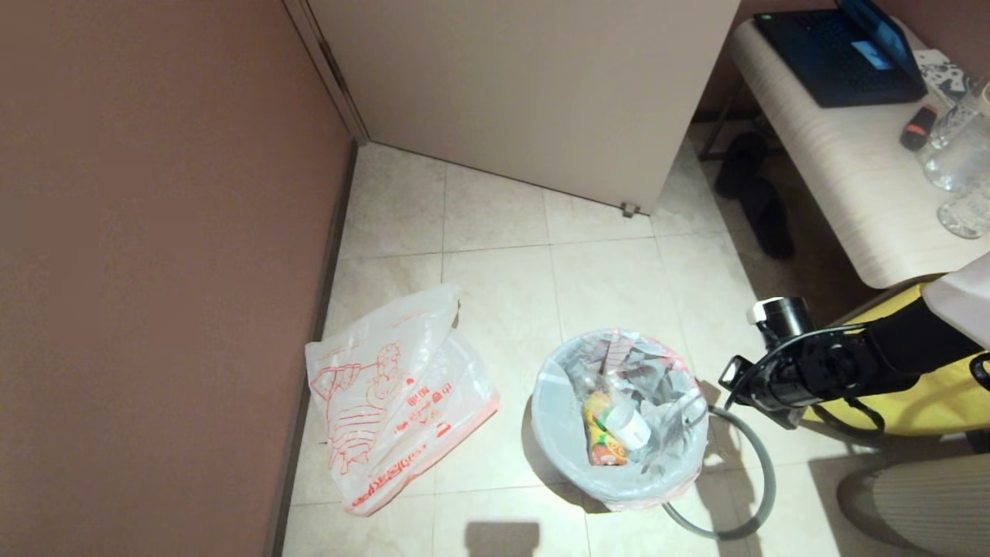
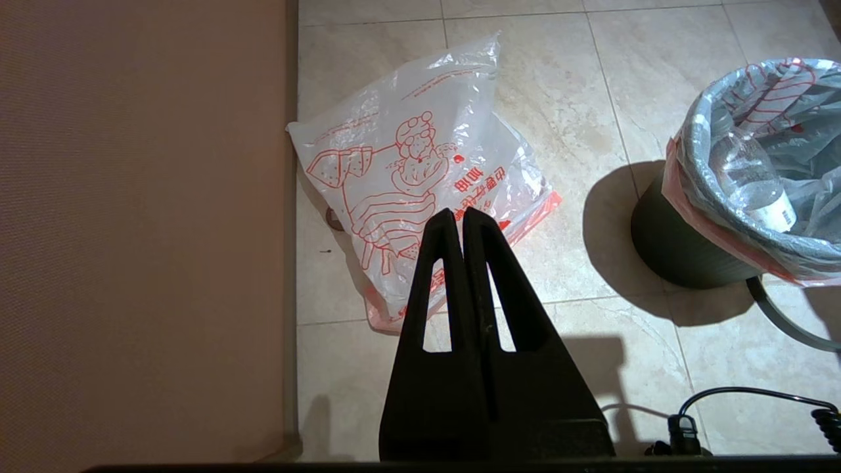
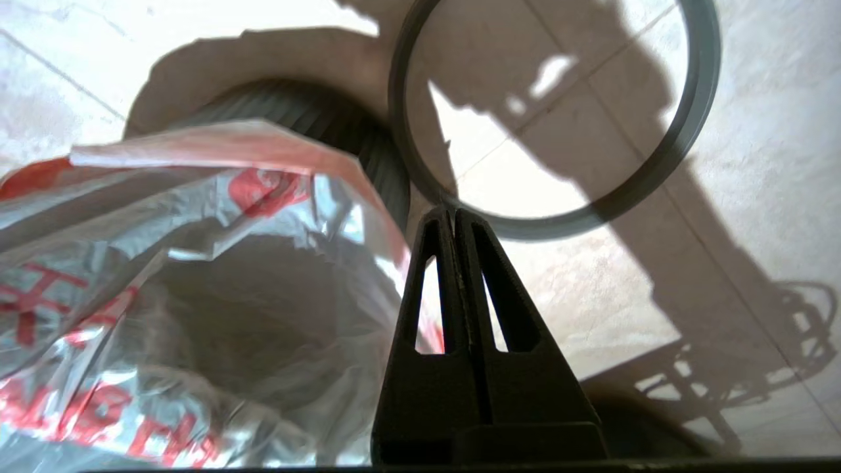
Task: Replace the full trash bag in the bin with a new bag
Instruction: Place the trash bag on the floor
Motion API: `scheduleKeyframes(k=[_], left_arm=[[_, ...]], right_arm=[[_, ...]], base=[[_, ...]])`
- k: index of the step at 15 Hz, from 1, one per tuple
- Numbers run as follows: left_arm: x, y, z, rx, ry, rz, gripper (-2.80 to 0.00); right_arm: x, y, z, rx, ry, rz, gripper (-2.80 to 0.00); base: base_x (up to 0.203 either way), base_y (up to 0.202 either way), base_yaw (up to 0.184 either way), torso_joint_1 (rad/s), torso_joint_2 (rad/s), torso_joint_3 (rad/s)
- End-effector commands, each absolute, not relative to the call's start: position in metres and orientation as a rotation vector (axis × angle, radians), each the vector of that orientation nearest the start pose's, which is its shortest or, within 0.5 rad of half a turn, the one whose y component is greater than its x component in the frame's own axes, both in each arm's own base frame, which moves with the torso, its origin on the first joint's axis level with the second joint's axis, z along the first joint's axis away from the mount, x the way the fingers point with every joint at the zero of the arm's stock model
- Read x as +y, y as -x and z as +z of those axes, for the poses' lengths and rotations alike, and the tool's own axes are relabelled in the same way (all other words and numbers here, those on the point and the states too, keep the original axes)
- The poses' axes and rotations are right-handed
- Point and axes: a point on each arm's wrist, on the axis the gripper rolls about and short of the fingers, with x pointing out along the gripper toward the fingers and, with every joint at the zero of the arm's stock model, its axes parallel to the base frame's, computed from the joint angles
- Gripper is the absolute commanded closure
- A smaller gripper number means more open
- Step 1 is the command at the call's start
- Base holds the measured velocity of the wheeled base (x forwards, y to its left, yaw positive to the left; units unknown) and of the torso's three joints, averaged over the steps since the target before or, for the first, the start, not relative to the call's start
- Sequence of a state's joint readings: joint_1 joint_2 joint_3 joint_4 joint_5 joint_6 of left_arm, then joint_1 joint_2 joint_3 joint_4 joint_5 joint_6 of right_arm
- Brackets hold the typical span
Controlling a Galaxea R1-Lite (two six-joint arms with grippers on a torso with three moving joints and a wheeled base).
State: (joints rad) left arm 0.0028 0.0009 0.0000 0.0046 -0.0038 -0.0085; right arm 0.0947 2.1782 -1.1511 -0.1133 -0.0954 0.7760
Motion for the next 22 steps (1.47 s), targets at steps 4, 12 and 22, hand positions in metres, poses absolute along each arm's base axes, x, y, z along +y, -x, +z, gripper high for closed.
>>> scheduleKeyframes(k=[4,12,22], left_arm=[[0.0,0.023,0.075,0.006,0.009,-0.001,0.0],[0.0,0.023,0.075,0.006,0.008,0.0,0.0],[0.0,0.023,0.075,0.006,0.009,-0.001,0.0]], right_arm=[[0.058,-0.365,0.085,0.879,-0.666,-0.266,0.0],[0.08,-0.358,0.075,0.957,-0.583,-0.197,0.0],[0.124,-0.397,0.044,0.959,-0.473,-0.165,0.0]], base=[[0.0,0.0,0.0,0.0,0.0,0.0],[0.0,0.0,0.0,0.0,0.0,0.0],[0.0,0.0,0.0,0.0,0.0,0.0]])
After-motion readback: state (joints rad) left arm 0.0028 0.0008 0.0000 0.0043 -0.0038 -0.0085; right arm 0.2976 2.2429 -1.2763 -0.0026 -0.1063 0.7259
